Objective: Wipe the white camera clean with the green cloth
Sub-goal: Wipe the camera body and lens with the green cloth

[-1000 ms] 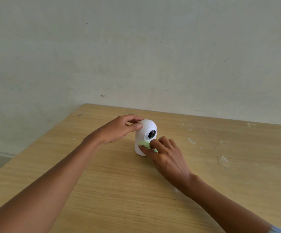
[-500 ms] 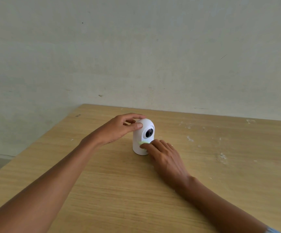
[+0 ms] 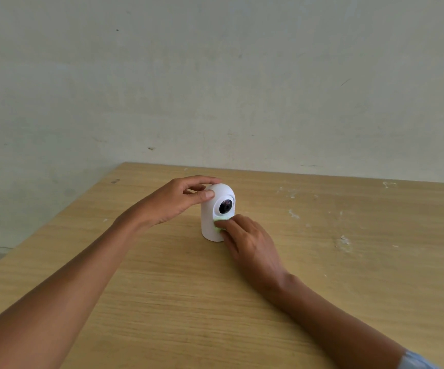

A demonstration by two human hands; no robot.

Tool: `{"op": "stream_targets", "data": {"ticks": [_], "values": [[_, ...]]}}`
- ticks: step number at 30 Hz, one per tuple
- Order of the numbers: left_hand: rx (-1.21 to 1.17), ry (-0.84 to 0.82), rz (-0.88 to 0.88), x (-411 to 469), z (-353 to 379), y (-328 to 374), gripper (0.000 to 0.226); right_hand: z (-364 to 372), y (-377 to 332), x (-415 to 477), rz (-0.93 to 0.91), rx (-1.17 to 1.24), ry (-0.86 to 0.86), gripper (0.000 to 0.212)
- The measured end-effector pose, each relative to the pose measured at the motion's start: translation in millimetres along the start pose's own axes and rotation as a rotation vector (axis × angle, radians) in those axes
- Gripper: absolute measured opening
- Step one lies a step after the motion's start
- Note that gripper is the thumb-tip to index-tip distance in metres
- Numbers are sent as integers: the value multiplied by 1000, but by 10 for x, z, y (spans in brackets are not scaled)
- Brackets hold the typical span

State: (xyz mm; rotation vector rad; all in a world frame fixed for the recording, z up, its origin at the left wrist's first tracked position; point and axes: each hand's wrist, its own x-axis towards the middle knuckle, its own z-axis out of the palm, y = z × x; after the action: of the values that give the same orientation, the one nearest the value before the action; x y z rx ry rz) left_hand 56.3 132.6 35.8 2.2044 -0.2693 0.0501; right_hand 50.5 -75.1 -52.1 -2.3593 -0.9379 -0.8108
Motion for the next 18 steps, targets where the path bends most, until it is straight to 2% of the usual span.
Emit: {"op": "stream_targets", "data": {"ticks": [8,13,18], "values": [[7,-11,-11,-4,-10,22,34,-40,141,8,200,46,90,18],[6,-9,-2,-7,-8,30,34,-35,18,-34,120,120,13,17],[14,-8,-1,-3,-15,13,34,-43,110,60,222,221,57,16]]}}
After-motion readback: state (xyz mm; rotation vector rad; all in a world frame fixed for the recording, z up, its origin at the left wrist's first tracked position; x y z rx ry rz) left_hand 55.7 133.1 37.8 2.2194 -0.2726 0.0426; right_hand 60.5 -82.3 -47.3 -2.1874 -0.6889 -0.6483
